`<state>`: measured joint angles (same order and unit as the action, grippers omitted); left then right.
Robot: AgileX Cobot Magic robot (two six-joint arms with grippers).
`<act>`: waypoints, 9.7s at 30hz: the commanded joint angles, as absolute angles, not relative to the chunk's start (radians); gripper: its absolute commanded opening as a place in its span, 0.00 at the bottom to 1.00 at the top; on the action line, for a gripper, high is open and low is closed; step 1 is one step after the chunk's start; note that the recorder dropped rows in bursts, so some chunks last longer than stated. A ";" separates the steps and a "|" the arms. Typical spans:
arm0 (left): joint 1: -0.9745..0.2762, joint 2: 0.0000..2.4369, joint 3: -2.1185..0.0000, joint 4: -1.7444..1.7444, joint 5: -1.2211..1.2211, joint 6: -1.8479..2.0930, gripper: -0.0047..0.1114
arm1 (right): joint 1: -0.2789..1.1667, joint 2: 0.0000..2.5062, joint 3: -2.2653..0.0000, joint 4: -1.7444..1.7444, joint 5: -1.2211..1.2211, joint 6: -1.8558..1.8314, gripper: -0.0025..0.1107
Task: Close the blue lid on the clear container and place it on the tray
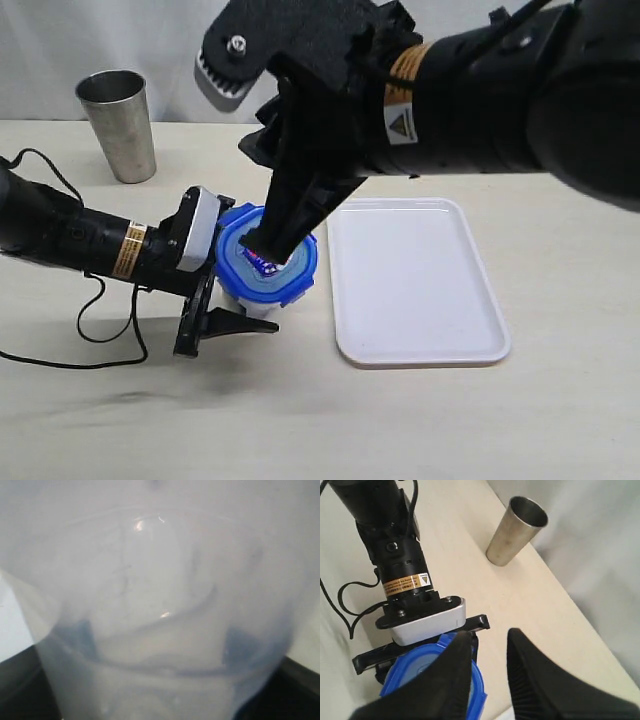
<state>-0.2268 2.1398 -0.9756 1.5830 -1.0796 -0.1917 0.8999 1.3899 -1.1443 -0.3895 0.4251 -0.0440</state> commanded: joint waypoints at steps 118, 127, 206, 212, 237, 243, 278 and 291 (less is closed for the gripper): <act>-0.187 2.039 -0.977 1.654 -1.221 -0.207 0.04 | 0.883 2.038 -1.662 0.075 1.074 -1.062 0.26; -0.187 2.039 -0.977 1.654 -1.221 -0.209 0.04 | 0.895 2.051 -1.662 0.075 1.078 -1.084 0.26; -0.565 2.043 -1.353 1.328 -0.263 -0.366 0.04 | 0.605 0.000 -0.504 0.334 0.434 -0.508 0.06; -0.630 2.047 -1.381 1.335 -0.136 -0.113 0.04 | 0.605 0.000 -0.504 0.334 0.518 -0.508 0.06; -0.740 2.049 -1.383 1.384 0.155 0.472 0.04 | 0.605 0.000 -0.273 0.412 0.311 -0.231 0.06; -0.745 2.049 -1.388 1.511 0.174 0.470 0.04 | 0.605 0.000 -0.250 0.419 0.278 -0.231 0.06; -0.564 2.451 -1.487 0.932 -1.120 -0.607 0.04 | 0.605 0.000 -0.250 0.419 0.270 -0.231 0.06; -0.564 2.494 -1.561 1.153 -1.018 -0.671 0.04 | 0.605 0.000 -0.250 0.419 0.270 -0.231 0.06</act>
<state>-0.5629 2.4985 -1.5464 1.1031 -1.0440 -0.6418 0.6075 0.0025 -0.2537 0.4170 0.2855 -0.2343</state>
